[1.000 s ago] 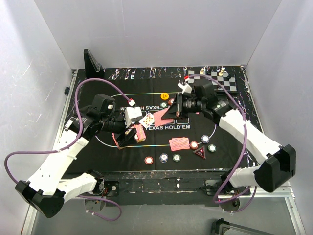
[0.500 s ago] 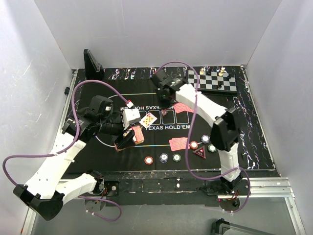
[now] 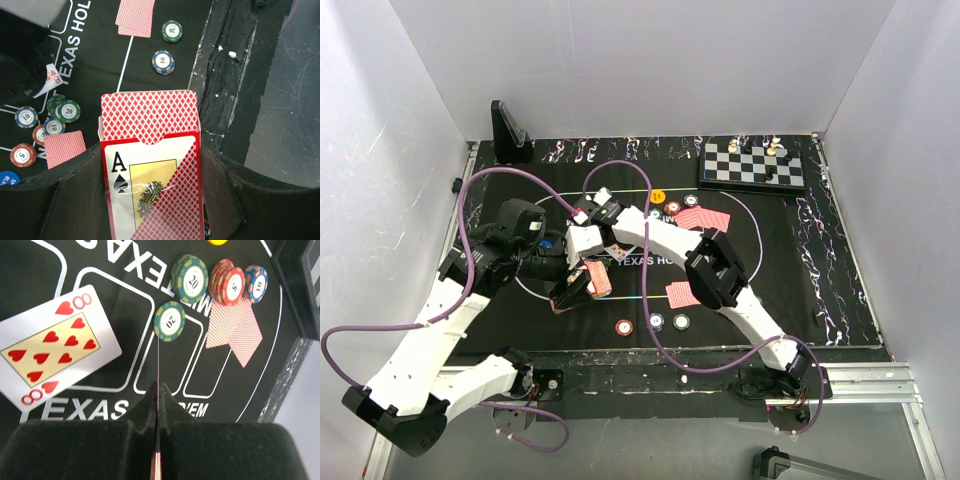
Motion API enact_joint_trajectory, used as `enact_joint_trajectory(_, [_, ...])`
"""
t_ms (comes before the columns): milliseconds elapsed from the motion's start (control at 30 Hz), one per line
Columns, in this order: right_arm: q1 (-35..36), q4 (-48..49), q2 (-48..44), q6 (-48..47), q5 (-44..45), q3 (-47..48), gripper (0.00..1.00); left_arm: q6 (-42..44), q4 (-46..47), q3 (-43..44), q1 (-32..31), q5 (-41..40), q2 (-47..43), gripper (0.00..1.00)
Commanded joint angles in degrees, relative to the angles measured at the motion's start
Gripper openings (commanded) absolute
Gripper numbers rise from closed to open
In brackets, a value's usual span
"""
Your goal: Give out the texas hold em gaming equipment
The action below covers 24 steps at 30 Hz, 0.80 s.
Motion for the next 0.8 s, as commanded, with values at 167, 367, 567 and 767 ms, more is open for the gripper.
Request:
enact_joint_trajectory(167, [0.9, 2.7, 4.6, -2.9, 4.0, 4.4, 0.01, -0.4, 0.4, 2.6, 0.0, 1.3, -0.9, 0.2])
enact_joint_trajectory(367, [1.6, 3.2, 4.5, 1.2, -3.1, 1.5, 0.01, -0.5, 1.1, 2.3, 0.1, 1.3, -0.9, 0.2])
enact_joint_trajectory(567, [2.3, 6.8, 2.4, 5.4, -10.5, -4.5, 0.09, -0.8, 1.4, 2.8, 0.0, 1.8, -0.6, 0.21])
enact_joint_trajectory(767, [1.4, 9.5, 0.8, 7.3, -16.1, -7.8, 0.22, -0.7, 1.3, 2.6, 0.0, 1.8, -0.9, 0.21])
